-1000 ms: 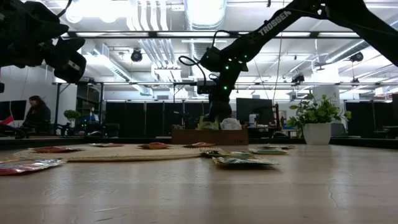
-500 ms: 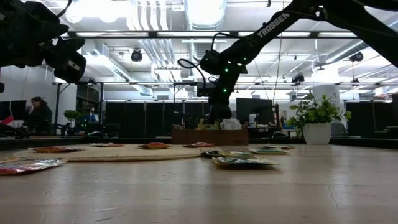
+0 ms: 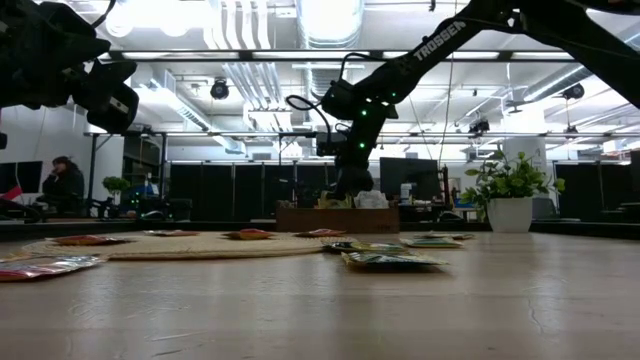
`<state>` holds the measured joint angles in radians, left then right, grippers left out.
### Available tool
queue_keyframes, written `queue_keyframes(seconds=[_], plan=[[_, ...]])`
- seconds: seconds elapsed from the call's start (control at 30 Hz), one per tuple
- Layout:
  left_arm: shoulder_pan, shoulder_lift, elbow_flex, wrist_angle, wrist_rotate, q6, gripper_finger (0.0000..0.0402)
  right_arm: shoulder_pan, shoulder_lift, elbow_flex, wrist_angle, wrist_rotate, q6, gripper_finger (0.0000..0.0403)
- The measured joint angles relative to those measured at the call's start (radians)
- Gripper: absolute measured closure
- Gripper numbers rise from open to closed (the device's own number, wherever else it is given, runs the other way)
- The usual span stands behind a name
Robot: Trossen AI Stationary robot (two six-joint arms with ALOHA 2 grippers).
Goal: Pick & Place Tea
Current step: Put the yellow tea bag into the middle section of the wooden organizer
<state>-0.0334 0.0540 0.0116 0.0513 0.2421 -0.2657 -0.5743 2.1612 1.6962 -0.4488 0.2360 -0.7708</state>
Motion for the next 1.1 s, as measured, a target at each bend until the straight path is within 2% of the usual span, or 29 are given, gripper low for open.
queue_keyframes(seconds=[0.2, 0.7, 0.93, 1.1], plan=[[0.000, 0.000, 0.000, 0.000, 0.000, 0.000, 0.0264, 0.000, 0.000, 0.000, -0.014, 0.003, 0.011, 0.0354], [0.000, 0.000, 0.000, 0.000, 0.000, 0.000, 0.0264, 0.000, -0.014, 0.000, -0.015, 0.003, 0.045, 0.0215], [0.000, 0.000, 0.000, 0.000, 0.000, 0.000, 0.0264, 0.000, -0.045, 0.000, -0.010, 0.011, 0.024, 0.0178], [0.000, 0.000, 0.000, 0.000, 0.000, 0.000, 0.0264, 0.000, -0.070, 0.000, -0.016, 0.087, 0.024, 0.0166]])
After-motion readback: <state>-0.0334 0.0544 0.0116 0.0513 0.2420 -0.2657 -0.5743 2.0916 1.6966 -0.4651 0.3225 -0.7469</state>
